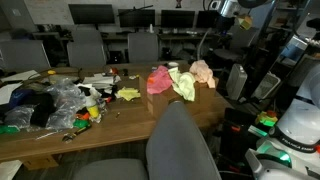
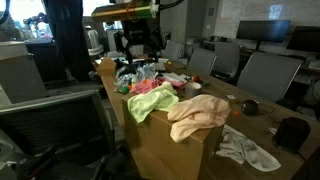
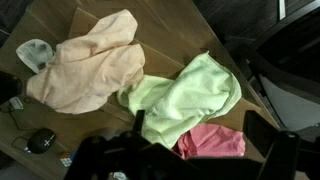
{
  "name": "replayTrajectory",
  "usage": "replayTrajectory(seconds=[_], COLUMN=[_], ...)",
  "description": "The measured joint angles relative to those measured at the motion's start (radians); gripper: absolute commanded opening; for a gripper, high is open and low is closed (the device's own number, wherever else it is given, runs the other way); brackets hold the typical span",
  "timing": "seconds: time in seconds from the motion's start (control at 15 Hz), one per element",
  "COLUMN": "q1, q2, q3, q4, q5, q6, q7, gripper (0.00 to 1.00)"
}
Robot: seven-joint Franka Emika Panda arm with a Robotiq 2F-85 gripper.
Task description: Hang the peach and yellow shirts on the back of the chair
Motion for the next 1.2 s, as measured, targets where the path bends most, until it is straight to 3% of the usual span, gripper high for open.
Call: replayTrajectory(seconds=[0.73, 1.2], q1=[-0.001, -0.005], q2=[0.005, 0.113], q3=[0.0, -0.043], q4=[0.021, 0.192], q5=[0.0, 0.056], q6=[0.001, 0.028], q7=[0.002, 0.014], gripper=[1.0, 1.0])
